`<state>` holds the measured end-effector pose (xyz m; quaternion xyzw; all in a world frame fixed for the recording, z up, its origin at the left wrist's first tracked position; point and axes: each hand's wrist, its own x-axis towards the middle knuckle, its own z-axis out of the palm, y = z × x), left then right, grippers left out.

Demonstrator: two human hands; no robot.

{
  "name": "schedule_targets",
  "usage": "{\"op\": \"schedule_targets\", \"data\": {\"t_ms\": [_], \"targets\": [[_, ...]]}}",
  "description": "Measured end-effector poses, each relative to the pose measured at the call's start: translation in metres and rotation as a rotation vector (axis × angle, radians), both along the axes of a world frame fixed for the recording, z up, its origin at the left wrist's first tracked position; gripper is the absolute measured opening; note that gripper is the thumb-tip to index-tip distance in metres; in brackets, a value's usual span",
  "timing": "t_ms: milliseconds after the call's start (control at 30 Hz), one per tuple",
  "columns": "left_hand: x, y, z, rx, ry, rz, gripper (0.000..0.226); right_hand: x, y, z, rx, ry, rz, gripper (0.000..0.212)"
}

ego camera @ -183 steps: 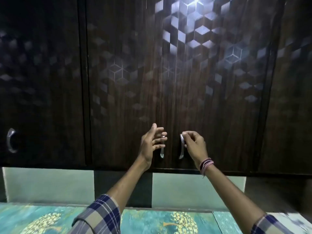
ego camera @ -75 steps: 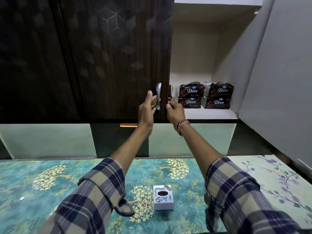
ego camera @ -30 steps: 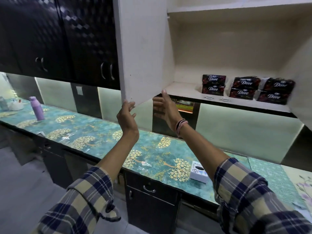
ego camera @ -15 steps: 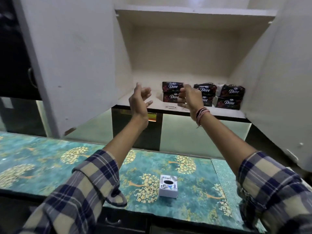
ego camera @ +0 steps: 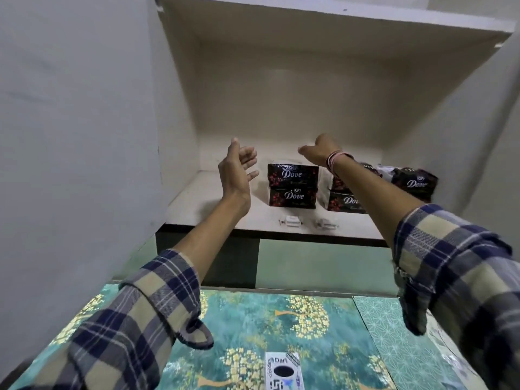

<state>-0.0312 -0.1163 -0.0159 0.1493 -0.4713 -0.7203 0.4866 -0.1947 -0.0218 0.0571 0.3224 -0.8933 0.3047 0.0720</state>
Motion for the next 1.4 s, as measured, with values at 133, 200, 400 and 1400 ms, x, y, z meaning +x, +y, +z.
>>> {"op": "schedule_targets", "data": {"t_ms": [133, 200, 400, 1400], "targets": [[-0.014, -0.02, -0.004, 0.03, -0.008, -0.007, 0.053, -0.004, -0.022, 0.009, 0.287, -0.106, 0.002, 0.064], [-0.018, -0.027, -0.006, 0.027, -0.017, -0.009, 0.054, 0.003, -0.031, 0.014, 0.468, -0.133, -0.013, 0.061], [-0.022, -0.036, -0.014, 0.029, -0.038, 0.011, 0.055, -0.004, -0.053, 0.008, 0.675, -0.267, -0.006, 0.048], [0.073, 0.151, -0.196, 0.21, -0.097, 0.018, 0.054, 0.119, 0.182, -0.232, -1.082, -0.946, 0.275, 0.05]]}}
